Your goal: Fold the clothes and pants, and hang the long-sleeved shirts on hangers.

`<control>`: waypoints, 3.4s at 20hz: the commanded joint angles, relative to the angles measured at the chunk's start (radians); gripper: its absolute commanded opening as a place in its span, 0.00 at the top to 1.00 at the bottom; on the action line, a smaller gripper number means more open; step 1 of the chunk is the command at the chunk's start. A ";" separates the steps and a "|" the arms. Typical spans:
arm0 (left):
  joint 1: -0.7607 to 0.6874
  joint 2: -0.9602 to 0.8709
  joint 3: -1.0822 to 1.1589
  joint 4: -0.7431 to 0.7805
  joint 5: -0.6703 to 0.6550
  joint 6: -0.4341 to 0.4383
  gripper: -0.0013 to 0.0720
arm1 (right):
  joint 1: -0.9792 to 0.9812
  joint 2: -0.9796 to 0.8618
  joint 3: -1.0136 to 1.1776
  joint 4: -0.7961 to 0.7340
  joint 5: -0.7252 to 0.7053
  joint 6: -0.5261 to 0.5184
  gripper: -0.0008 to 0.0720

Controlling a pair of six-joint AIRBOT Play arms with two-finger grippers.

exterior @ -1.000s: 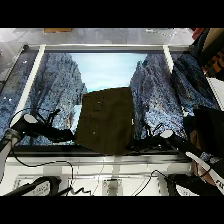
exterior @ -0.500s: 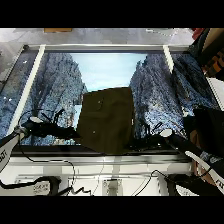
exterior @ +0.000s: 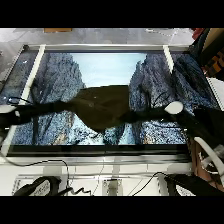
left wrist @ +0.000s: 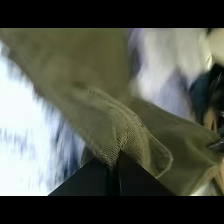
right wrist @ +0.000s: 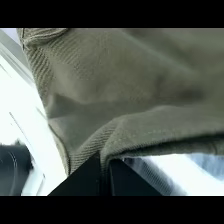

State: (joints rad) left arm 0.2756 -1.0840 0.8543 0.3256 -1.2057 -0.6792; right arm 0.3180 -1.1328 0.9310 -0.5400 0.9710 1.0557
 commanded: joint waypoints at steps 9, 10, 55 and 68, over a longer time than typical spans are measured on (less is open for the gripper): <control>0.025 0.756 0.133 -0.038 0.115 -0.227 0.92 | 0.001 0.556 0.259 -0.039 -0.100 0.289 0.95; 0.025 0.779 0.132 -0.024 0.122 -0.276 0.92 | 0.001 0.587 0.259 -0.056 -0.151 0.310 0.95; -0.062 -0.117 -0.142 0.601 0.028 -0.394 0.03 | 0.077 -0.191 0.191 -1.218 0.080 0.644 0.26; -0.062 -0.117 -0.142 0.600 0.027 -0.394 0.03 | -0.482 -0.193 -0.151 0.098 0.276 -0.281 0.47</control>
State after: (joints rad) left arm 0.2138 -1.2003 0.7116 0.9264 -1.1782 -1.0733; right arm -0.1398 -1.3251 0.9100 -0.9230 1.2716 1.0473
